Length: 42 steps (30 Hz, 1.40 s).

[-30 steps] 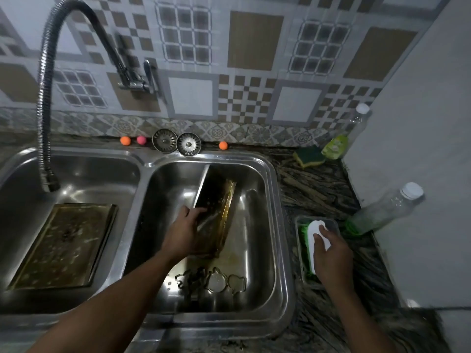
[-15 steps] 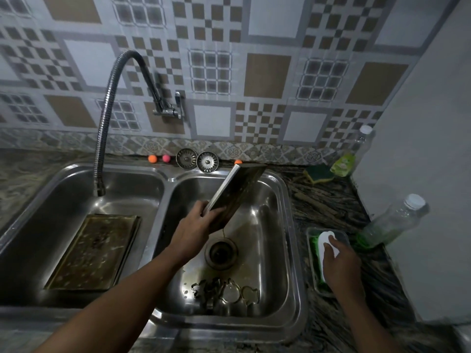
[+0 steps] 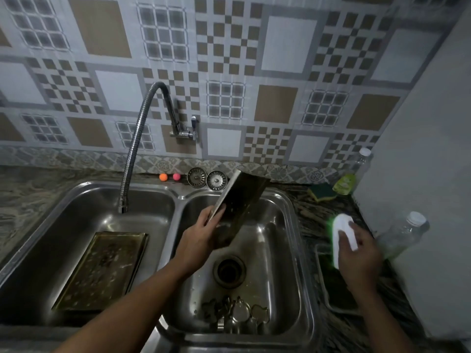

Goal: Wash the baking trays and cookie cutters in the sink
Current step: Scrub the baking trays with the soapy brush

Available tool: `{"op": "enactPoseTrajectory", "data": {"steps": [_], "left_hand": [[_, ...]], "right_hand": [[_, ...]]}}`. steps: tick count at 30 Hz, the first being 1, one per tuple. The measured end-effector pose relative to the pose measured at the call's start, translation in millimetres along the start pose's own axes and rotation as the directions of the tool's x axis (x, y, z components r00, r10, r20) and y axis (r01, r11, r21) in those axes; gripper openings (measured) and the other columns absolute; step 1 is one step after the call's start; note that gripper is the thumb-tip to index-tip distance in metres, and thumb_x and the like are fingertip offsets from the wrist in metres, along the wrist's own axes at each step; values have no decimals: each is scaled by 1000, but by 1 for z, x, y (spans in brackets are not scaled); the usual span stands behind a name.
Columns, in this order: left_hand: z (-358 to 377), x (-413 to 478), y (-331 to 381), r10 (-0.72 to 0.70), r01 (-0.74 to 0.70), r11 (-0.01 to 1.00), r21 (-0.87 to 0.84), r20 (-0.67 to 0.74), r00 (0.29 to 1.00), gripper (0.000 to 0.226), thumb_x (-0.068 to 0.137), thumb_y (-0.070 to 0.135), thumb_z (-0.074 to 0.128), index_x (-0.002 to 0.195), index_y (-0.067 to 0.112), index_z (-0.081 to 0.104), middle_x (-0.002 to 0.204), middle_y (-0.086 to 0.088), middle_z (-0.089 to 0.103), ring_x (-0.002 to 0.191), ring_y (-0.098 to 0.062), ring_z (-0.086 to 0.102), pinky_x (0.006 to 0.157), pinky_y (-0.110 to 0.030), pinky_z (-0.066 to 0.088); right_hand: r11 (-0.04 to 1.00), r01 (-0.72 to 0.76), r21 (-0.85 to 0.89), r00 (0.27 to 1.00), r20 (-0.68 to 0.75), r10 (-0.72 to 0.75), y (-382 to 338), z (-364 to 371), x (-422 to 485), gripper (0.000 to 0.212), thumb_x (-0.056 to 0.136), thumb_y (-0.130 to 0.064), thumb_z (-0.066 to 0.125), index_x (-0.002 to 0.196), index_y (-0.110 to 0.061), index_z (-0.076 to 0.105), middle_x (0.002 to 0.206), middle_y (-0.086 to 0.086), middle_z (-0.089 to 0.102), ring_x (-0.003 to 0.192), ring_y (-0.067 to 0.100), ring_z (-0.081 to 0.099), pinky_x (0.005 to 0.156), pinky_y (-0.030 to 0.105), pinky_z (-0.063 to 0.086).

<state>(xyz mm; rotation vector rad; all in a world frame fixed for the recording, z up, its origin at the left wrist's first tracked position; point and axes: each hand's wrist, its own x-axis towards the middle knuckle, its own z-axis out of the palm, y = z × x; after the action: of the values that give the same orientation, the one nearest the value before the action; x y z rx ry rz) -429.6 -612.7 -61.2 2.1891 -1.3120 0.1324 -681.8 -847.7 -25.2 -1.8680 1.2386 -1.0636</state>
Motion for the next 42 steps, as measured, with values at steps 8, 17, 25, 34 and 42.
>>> {"op": "enactPoseTrajectory", "data": {"steps": [8, 17, 25, 34, 42], "left_hand": [[-11, 13, 26, -240, 228, 869, -440, 29, 970, 80, 91, -3, 54, 157, 19, 13, 150, -1, 28, 132, -4, 33, 113, -13, 24], [-35, -9, 25, -156, 161, 827, -538, 56, 986, 78, 93, 6, 55, 156, 30, 15, 159, 2, 21, 146, -24, 28, 116, -49, 33], [-49, 10, 14, -197, 157, 787, -597, -1, 980, 75, 91, -6, 54, 155, 14, 20, 153, -1, 30, 136, 8, 33, 105, -5, 31], [-45, -3, 19, -217, 179, 667, -723, 41, 975, 72, 93, 31, 60, 153, 28, 21, 148, 24, 30, 139, 7, 31, 113, -19, 32], [-54, 12, 16, -242, 187, 649, -737, 33, 970, 101, 72, 57, 67, 153, 22, 16, 142, 28, 28, 130, 24, 26, 102, 1, 24]], "right_hand": [[964, 39, 261, 975, 202, -94, -113, 80, -14, 36, 96, -16, 60, 131, -12, 61, 126, 1, 62, 112, 11, 57, 81, 12, 45], [949, -154, 274, 986, 103, 130, -148, 121, -18, 36, 100, -19, 52, 134, -9, 57, 135, 7, 59, 119, 24, 58, 89, 29, 49], [962, 41, 271, 955, 273, -118, -191, 159, -56, 33, 98, -28, 56, 129, -21, 62, 117, -14, 65, 88, -9, 56, 66, 3, 44], [973, -85, 215, 980, 192, 43, -156, 129, -25, 33, 98, -24, 56, 130, -17, 61, 131, 4, 63, 103, 15, 61, 80, 32, 55], [959, 48, 280, 916, 371, -154, -196, 153, -61, 31, 97, -28, 58, 127, -21, 63, 121, -10, 66, 103, 5, 62, 80, 18, 52]]}}
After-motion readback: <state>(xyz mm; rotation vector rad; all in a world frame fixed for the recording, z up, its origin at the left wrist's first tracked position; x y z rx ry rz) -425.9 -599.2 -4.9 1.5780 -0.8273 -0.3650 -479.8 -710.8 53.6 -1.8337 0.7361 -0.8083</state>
